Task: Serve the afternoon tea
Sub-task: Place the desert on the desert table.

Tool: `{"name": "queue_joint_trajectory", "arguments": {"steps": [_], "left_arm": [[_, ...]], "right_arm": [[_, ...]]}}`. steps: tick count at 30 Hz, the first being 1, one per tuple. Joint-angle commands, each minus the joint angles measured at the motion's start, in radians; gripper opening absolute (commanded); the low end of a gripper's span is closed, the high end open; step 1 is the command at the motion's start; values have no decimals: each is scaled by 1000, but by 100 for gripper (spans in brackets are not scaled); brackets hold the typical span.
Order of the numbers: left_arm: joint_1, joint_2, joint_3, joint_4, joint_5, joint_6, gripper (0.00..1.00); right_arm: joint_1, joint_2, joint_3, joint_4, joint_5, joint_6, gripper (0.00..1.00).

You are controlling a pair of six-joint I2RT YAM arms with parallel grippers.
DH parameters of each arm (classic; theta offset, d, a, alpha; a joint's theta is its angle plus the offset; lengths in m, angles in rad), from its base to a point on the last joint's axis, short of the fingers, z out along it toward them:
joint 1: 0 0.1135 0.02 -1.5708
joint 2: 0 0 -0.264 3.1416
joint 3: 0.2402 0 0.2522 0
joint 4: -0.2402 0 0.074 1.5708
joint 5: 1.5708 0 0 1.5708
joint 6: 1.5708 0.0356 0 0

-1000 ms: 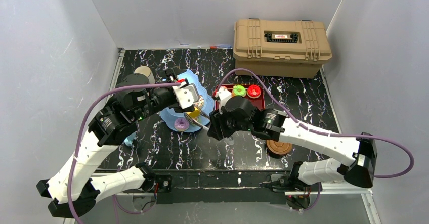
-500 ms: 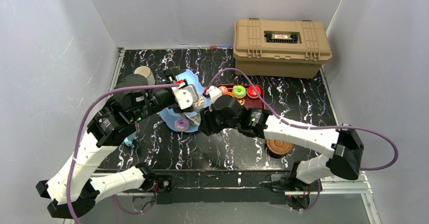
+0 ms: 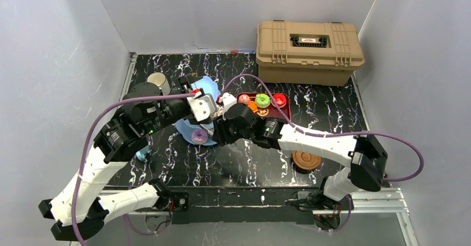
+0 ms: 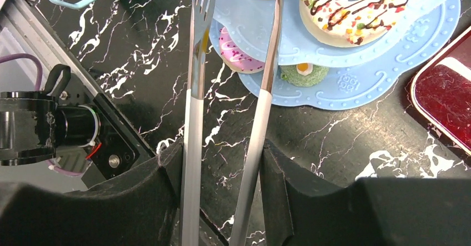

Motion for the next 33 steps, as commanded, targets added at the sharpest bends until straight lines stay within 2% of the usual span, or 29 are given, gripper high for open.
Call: {"name": "queue_joint_trajectory", "arguments": {"steps": [1,8,13,28,33], "left_arm": [[3,-17,24,-7,3,6,74],[3,-18,26,-13,3,12,75],[4,-16,30,-11,4,11,76],[3,-21,32,-4,1,12,76],[3,-24,28,-2,-1,13,76]], "right_arm": [[3,13,74,46,30,-16,23],[6,9,78,37,41,-16,42],[6,8,85,26,41,-19,51],[6,41,95,17,35,-19,59],[6,28,104,3,47,-21,56]]}}
